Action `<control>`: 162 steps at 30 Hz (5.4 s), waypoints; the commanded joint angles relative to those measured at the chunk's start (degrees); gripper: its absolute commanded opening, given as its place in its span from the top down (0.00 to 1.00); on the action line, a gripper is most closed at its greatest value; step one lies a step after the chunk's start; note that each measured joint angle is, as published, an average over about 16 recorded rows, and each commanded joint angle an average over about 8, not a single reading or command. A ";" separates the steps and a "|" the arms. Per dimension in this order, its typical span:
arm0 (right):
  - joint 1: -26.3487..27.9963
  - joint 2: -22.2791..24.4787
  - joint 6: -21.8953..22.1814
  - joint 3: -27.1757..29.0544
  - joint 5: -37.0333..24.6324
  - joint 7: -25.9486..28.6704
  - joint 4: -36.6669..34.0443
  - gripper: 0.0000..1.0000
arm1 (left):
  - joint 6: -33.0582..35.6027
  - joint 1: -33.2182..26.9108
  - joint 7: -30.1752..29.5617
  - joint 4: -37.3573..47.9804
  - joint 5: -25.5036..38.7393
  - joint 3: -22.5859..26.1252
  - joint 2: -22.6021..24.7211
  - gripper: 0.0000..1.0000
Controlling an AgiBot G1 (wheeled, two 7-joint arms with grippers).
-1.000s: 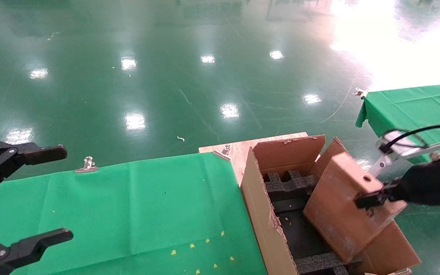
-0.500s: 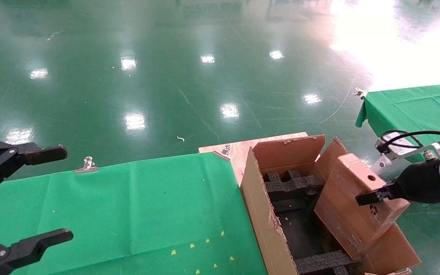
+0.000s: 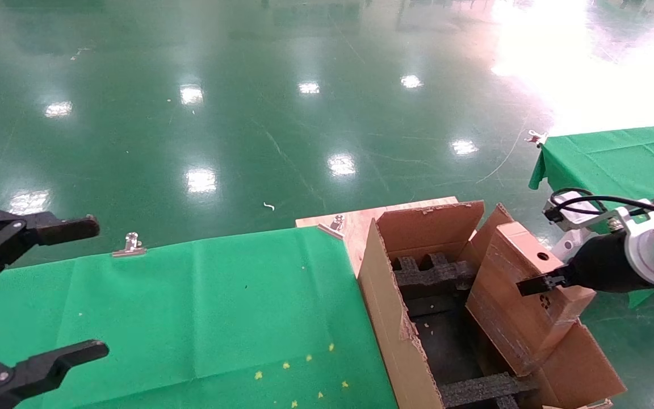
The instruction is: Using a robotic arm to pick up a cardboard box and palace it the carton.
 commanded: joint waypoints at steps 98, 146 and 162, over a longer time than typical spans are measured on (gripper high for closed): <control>-26.79 -12.78 22.24 -6.41 -15.33 34.00 -9.28 0.00 | -0.04 -0.01 0.04 0.02 -0.05 0.05 -0.03 0.00; -5.65 -7.76 18.86 7.27 21.57 5.62 1.02 0.00 | -0.06 -0.01 0.05 0.04 -0.09 0.08 -0.04 0.00; -17.36 -9.28 9.19 25.26 28.48 -12.76 -0.02 0.00 | -0.05 -0.01 0.06 0.05 -0.09 0.09 -0.05 0.00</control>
